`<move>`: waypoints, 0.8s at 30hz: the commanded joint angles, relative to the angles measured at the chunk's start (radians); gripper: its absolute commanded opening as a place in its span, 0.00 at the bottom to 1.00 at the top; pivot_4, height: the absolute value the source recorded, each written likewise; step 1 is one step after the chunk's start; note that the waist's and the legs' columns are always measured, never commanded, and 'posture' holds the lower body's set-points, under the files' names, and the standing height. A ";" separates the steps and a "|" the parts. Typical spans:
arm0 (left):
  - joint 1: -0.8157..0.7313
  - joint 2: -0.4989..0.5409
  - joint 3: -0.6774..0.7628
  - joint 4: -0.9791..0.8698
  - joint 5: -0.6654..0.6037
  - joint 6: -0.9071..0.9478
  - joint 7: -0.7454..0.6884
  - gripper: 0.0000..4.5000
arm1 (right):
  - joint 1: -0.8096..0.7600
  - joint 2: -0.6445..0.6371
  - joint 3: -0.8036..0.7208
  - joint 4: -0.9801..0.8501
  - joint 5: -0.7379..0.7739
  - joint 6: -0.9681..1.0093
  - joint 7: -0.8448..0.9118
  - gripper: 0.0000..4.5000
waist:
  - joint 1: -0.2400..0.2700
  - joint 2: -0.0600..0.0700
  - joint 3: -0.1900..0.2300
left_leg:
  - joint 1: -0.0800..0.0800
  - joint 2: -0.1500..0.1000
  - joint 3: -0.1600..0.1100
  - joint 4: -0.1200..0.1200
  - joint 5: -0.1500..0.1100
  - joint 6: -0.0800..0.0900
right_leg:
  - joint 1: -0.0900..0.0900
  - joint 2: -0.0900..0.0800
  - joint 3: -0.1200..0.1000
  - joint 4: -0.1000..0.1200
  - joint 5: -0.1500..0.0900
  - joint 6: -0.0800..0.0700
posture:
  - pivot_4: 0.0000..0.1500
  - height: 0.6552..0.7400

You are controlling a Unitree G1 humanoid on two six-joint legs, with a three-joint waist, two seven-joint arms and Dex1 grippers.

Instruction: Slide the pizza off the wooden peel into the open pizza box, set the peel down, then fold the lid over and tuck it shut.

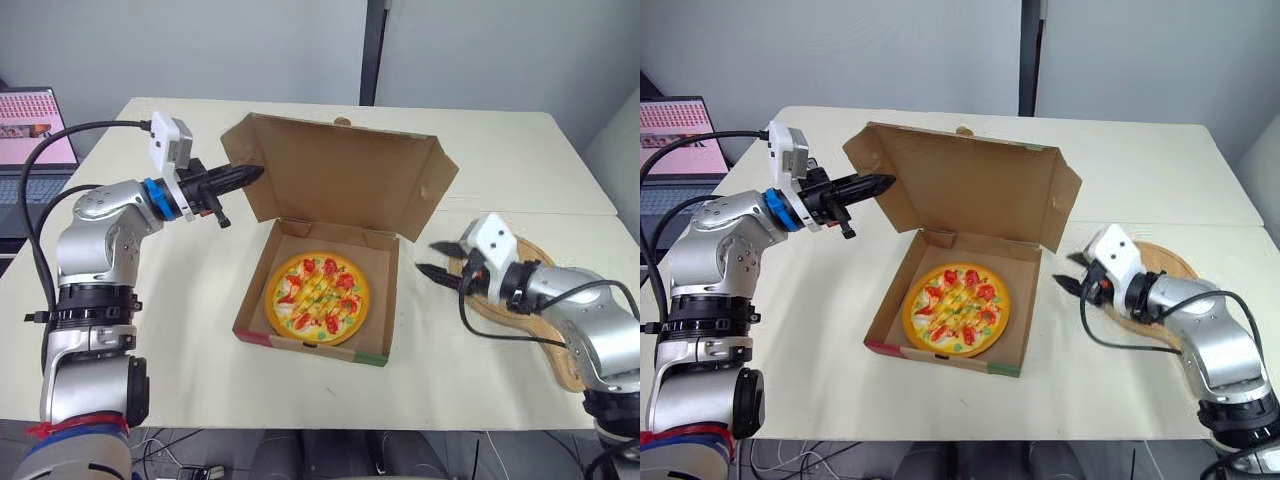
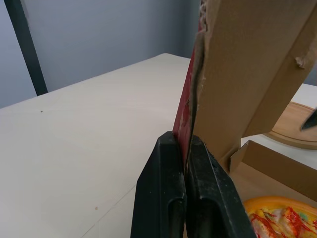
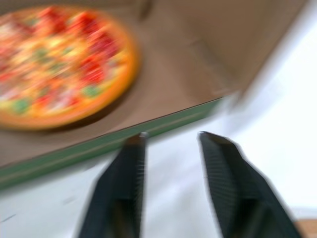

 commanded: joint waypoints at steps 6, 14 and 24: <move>0.031 0.021 0.040 -0.122 -0.020 0.054 0.041 0.00 | -0.169 0.142 -0.083 -0.030 0.118 0.136 -0.166 0.66 | 0.001 0.000 0.000 | 0.001 0.000 -0.001 0.001 0.000 0.000 | -0.001 0.000 0.000 0.005 0.000 0.000 | 1.00 0.92; 0.061 0.038 0.032 -0.244 -0.021 0.174 0.115 0.00 | -0.202 0.157 -0.066 -0.059 0.141 0.197 -0.230 0.30 | 0.001 0.000 0.000 | 0.000 -0.001 -0.001 0.001 0.000 0.000 | -0.001 0.000 0.000 0.006 0.000 0.000 | 1.00 0.92; 0.089 0.039 0.069 -0.338 -0.070 0.281 0.183 0.00 | -0.219 0.172 -0.047 -0.088 0.154 0.237 -0.277 0.01 | 0.001 0.000 0.000 | 0.001 -0.001 -0.002 0.001 0.000 0.000 | -0.001 0.000 0.000 0.007 0.000 0.000 | 1.00 0.92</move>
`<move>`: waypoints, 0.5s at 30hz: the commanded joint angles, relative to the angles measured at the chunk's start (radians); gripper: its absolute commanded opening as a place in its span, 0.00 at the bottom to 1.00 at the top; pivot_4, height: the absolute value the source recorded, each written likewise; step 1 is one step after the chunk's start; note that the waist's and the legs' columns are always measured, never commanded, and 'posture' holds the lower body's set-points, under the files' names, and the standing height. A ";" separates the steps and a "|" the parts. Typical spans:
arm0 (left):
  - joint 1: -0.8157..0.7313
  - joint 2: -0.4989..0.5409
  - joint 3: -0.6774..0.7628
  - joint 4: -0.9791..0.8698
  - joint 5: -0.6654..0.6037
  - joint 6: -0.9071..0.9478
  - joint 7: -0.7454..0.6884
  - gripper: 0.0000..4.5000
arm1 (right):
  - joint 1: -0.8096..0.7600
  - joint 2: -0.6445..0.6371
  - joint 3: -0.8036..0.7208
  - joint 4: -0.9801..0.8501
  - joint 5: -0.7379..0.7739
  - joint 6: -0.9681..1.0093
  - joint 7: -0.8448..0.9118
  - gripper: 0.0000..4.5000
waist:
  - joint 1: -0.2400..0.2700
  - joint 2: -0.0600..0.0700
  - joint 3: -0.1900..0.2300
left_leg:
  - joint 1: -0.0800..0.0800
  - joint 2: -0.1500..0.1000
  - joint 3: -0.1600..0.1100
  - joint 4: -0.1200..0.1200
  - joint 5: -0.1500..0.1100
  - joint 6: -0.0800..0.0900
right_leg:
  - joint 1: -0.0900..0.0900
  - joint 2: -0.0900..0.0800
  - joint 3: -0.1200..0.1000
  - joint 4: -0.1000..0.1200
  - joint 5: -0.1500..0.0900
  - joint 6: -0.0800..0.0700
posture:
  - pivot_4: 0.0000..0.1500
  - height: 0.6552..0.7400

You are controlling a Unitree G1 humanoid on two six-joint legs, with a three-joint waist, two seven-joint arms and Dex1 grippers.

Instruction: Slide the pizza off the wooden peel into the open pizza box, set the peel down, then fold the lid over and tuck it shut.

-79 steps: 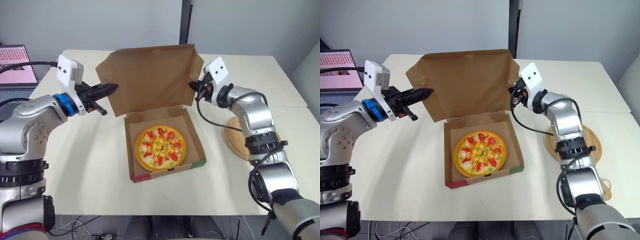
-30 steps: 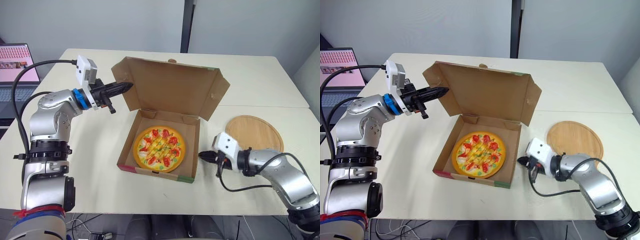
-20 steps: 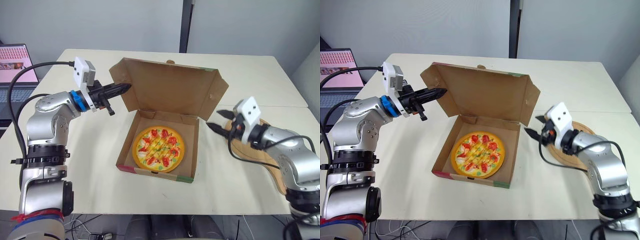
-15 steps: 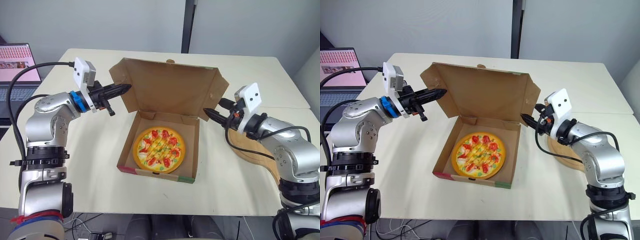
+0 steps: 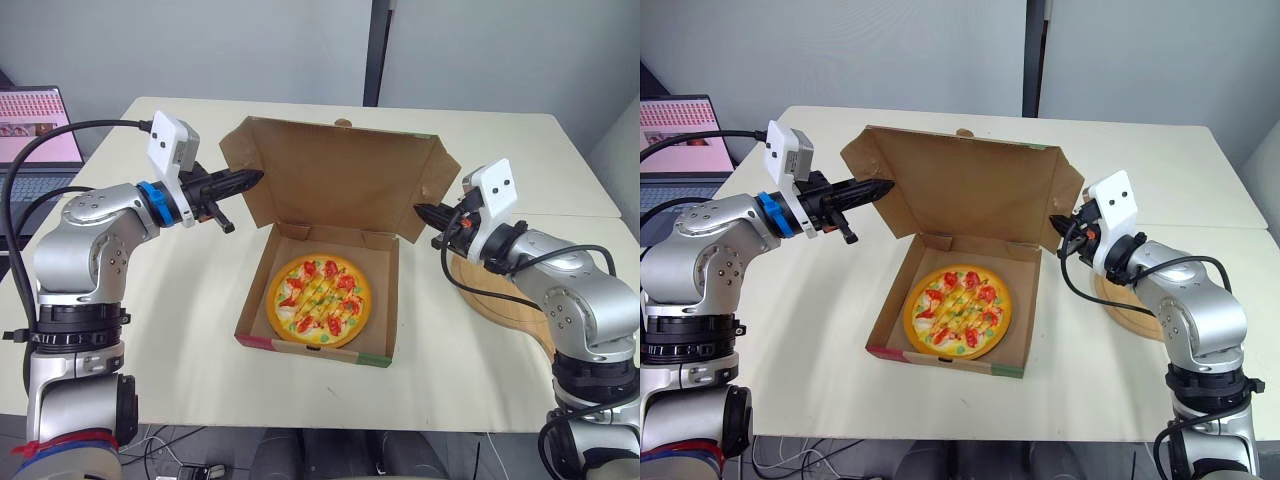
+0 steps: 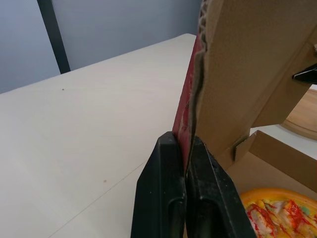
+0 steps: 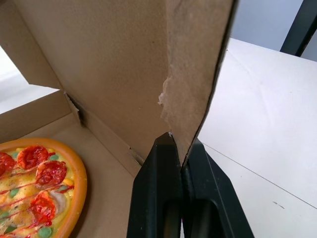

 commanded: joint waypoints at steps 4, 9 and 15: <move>-0.003 0.016 0.052 0.015 -0.035 -0.025 -0.021 0.00 | -0.027 0.005 0.005 -0.044 0.020 -0.012 -0.013 0.01 | 0.000 0.000 0.000 | 0.000 0.000 0.000 0.000 0.000 0.000 | 0.000 0.000 0.000 0.000 0.000 0.000 | 1.00 0.92; -0.005 0.056 0.060 0.082 -0.009 -0.084 -0.055 0.27 | -0.027 -0.002 0.004 -0.041 0.025 -0.016 -0.012 0.00 | 0.000 0.000 0.000 | 0.000 0.000 0.000 0.000 0.000 0.000 | 0.000 0.000 0.000 0.000 0.000 0.000 | 1.00 0.92; 0.007 0.088 0.070 0.113 -0.015 -0.089 -0.091 0.40 | -0.028 -0.007 0.004 -0.036 0.031 -0.023 -0.010 0.00 | -0.001 0.000 0.000 | 0.000 0.000 0.001 0.000 0.000 0.000 | 0.000 0.000 0.000 0.000 0.000 0.000 | 1.00 0.92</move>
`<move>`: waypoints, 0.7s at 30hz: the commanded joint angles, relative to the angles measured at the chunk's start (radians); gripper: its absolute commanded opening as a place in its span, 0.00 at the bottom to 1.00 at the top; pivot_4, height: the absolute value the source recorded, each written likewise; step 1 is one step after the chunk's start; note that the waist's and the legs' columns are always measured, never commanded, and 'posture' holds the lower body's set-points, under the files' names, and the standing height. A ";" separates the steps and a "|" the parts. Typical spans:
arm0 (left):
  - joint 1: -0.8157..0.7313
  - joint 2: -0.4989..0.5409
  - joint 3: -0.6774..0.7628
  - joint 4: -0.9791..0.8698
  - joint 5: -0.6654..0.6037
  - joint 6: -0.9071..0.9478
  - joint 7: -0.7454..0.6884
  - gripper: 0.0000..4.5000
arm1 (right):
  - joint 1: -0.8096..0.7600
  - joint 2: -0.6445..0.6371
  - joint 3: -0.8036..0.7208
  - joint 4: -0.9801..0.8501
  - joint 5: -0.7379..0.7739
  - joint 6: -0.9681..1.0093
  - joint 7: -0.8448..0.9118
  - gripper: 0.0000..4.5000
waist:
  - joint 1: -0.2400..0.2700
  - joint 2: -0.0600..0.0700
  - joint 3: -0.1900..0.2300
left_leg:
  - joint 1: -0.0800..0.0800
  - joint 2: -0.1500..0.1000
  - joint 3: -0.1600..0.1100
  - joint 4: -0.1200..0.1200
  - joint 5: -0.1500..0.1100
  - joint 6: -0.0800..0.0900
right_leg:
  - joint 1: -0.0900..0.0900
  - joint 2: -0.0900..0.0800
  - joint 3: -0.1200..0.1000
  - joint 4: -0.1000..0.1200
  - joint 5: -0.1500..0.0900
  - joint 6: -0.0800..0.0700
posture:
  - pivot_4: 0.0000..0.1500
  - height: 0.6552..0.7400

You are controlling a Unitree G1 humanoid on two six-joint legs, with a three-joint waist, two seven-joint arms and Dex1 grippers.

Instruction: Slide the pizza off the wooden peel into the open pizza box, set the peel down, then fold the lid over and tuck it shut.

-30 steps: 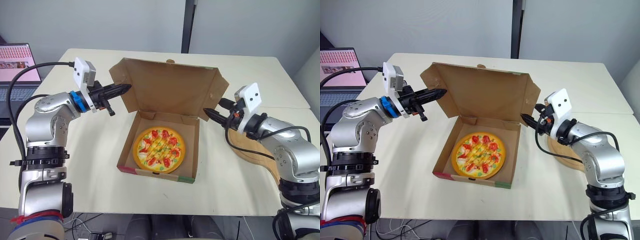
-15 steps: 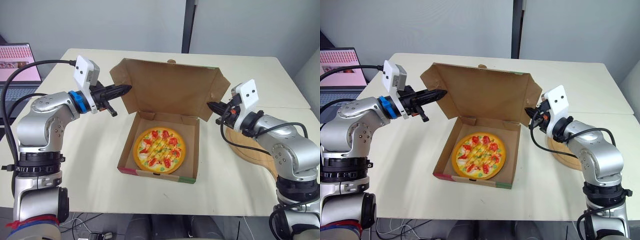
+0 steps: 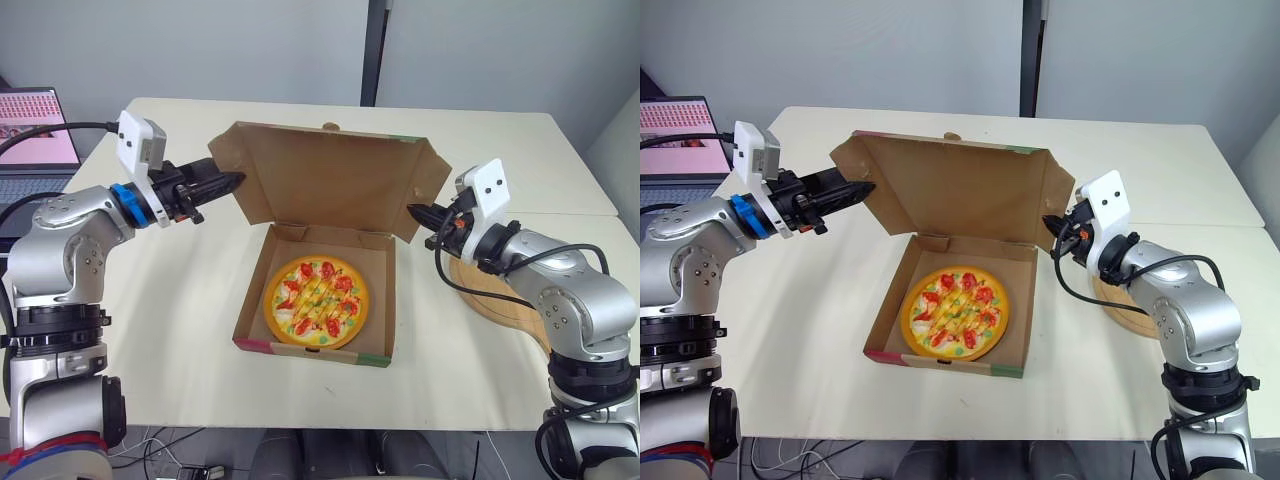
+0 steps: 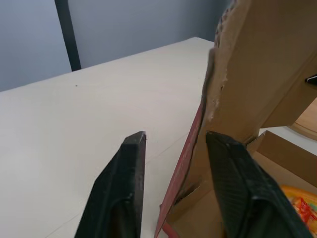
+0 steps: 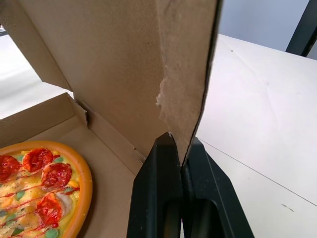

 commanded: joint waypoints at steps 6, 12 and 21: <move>0.000 0.000 0.001 -0.006 0.008 -0.054 -0.005 0.40 | -0.023 -0.015 -0.013 -0.032 0.020 -0.027 0.007 0.00 | 0.000 0.000 0.000 | 0.000 0.000 0.000 0.000 0.000 0.000 | 0.000 0.000 0.000 0.000 0.000 0.000 | 1.00 0.92; -0.014 -0.035 -0.018 -0.001 0.009 -0.067 -0.008 0.40 | -0.024 -0.017 -0.010 -0.033 0.022 -0.026 0.010 0.00 | 0.000 0.000 0.000 | 0.000 0.000 0.000 0.000 0.000 0.000 | 0.000 0.000 0.000 0.000 0.000 0.000 | 1.00 0.92; 0.054 0.027 -0.017 -0.107 0.032 -0.023 0.029 0.01 | -0.022 -0.023 -0.003 -0.041 0.015 -0.023 0.001 0.00 | -0.002 0.000 0.000 | 0.000 0.001 0.000 0.000 0.000 0.000 | 0.000 0.000 0.000 0.000 0.000 0.000 | 1.00 0.92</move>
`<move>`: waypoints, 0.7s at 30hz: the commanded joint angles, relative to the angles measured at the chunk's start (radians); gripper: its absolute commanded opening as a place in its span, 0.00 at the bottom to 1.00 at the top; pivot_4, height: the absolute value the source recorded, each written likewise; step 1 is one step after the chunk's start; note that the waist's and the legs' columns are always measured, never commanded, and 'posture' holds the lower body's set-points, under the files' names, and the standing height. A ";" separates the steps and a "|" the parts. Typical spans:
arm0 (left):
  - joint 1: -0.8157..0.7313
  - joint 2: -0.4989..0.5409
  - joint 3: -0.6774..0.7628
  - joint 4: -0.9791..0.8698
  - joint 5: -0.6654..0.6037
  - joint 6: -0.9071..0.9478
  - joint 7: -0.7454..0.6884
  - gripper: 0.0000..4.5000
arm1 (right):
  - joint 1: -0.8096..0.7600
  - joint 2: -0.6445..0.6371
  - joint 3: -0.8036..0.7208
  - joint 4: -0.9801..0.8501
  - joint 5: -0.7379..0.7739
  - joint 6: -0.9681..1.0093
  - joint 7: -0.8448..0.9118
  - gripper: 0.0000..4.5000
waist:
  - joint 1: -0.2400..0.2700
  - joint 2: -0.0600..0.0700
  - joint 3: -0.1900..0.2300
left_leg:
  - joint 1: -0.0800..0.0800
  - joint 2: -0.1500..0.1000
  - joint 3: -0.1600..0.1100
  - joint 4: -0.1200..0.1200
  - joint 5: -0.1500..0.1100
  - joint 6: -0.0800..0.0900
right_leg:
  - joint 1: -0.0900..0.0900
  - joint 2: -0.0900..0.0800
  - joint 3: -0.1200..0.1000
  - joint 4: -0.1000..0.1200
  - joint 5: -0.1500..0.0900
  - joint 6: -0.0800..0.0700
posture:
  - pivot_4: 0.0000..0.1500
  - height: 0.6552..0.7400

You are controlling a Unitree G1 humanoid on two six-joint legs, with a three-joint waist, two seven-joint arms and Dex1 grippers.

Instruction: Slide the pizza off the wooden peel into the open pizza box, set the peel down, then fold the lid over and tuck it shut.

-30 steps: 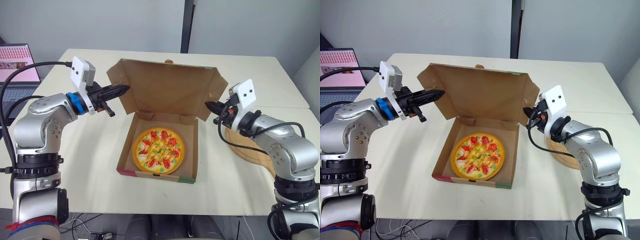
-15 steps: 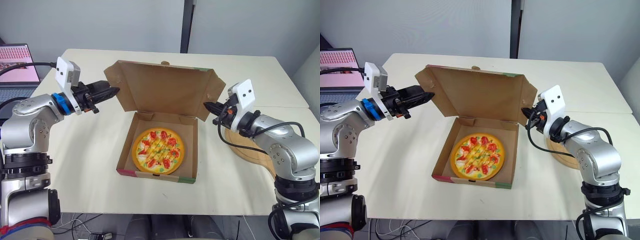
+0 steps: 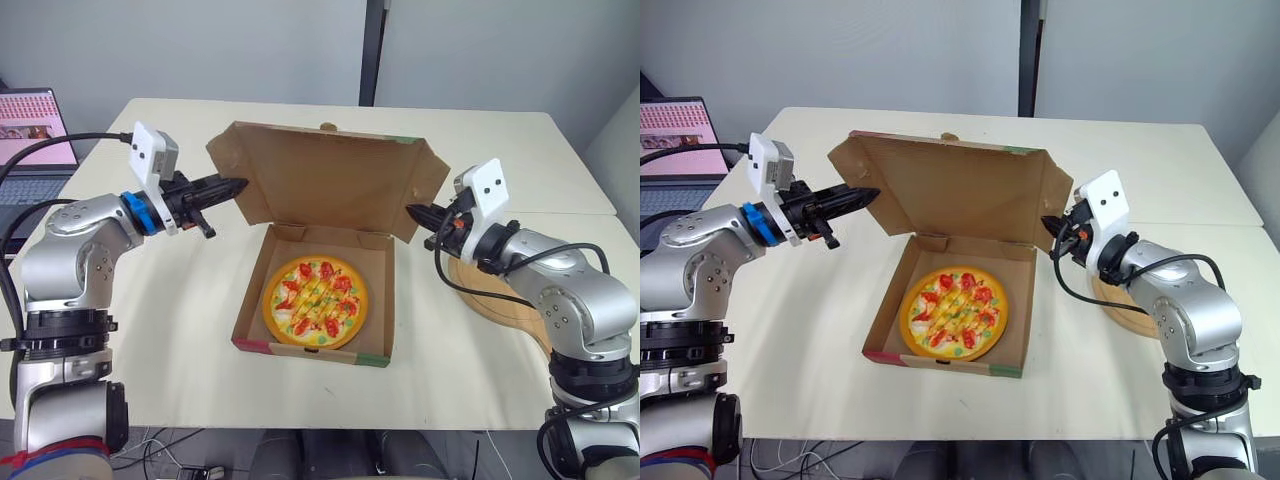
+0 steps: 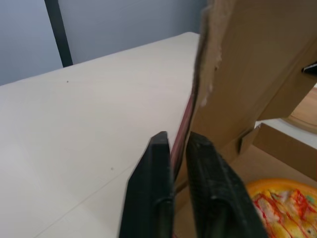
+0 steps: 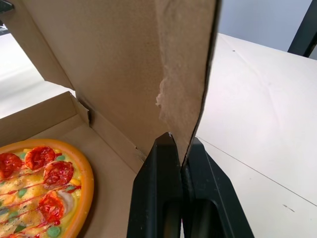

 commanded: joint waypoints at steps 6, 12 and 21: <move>0.026 0.049 -0.008 -0.235 0.008 0.167 0.134 0.01 | -0.024 -0.029 0.022 -0.060 -0.019 0.000 -0.028 0.00 | 0.001 0.000 0.000 | 0.000 0.000 0.000 0.000 0.000 0.000 | 0.000 0.000 0.000 0.000 0.000 0.000 | 1.00 0.92; -0.004 0.010 0.005 -0.342 -0.053 0.323 0.233 0.01 | -0.043 0.037 0.037 -0.154 0.025 0.140 -0.125 0.00 | 0.001 0.000 0.000 | 0.000 0.000 0.000 0.000 0.000 0.000 | 0.000 0.000 0.000 0.000 0.000 0.000 | 1.00 0.92; 0.016 -0.070 0.057 -0.442 -0.152 0.455 0.317 0.01 | -0.066 0.294 -0.012 -0.229 0.057 0.356 -0.291 0.00 | 0.000 0.000 0.000 | 0.000 0.001 0.000 0.000 0.000 0.000 | 0.000 0.000 0.000 0.001 0.000 0.000 | 1.00 0.92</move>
